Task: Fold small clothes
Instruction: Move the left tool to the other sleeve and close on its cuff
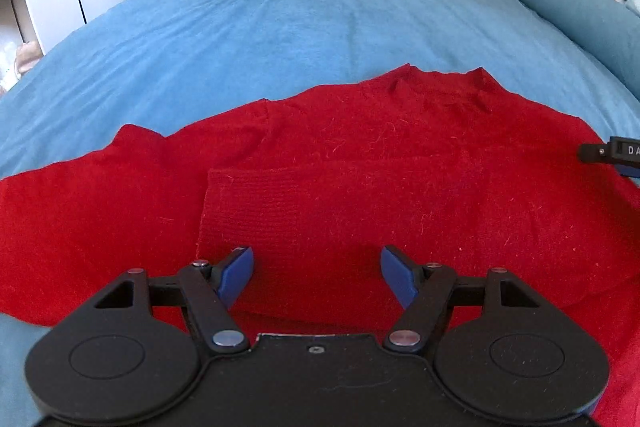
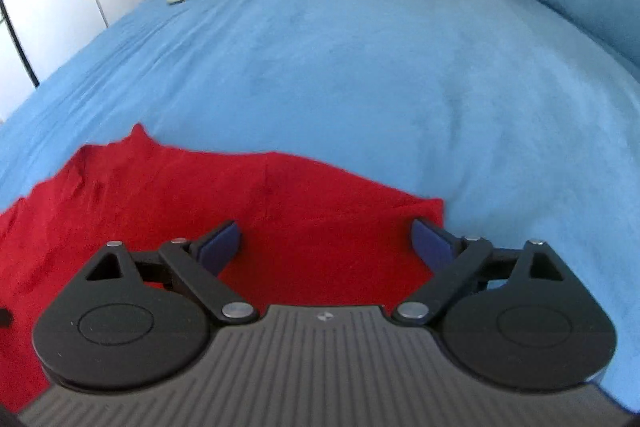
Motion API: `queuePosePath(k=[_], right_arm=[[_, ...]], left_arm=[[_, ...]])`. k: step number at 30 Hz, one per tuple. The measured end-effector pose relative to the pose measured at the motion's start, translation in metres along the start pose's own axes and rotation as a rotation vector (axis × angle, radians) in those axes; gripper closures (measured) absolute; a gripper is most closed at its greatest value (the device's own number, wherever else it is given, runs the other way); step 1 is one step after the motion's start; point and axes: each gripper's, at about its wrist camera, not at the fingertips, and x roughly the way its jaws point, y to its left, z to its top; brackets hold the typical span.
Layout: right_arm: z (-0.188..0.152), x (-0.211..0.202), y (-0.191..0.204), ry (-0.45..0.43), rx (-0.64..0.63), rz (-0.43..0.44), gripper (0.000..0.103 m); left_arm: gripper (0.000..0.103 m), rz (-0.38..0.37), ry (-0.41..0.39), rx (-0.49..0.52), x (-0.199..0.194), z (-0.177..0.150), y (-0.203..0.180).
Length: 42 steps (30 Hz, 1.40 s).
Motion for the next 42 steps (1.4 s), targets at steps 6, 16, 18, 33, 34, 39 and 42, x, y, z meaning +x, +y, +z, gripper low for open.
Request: queuePosePath(k=[6,16,18,33,34,39,42], right_arm=[[0.016,-0.038,0.018,-0.003,-0.048,0.001,0.000],[0.047,-0.188,0.114,-0.046,-0.077,0.043,0.000],[0.040,-0.202,0.144,-0.017,-0.070,0.076,0.000],[-0.092,-0.186,0.337,0.077,0.049,0.062,0.000],[-0.099,-0.184,0.346,0.075,0.039,0.059,0.000],[-0.123,-0.170,0.370,0.077,-0.011,0.039,0.000],[-0.131,-0.166,0.372,0.071,-0.034,0.024,0.000]], left_arm=[[0.027,0.010,-0.018,-0.033,-0.028,0.013,0.002],[0.000,0.004,-0.077,-0.143,-0.155,0.036,0.095],[0.000,0.003,-0.075,-0.181,-0.168,0.035,0.126],[0.011,0.102,-0.024,-0.527,-0.142,-0.047,0.366],[0.014,0.100,-0.015,-0.548,-0.135,-0.053,0.376],[0.035,0.103,-0.013,-0.586,-0.110,-0.068,0.402],[0.044,0.129,-0.037,-0.595,-0.099,-0.071,0.406]])
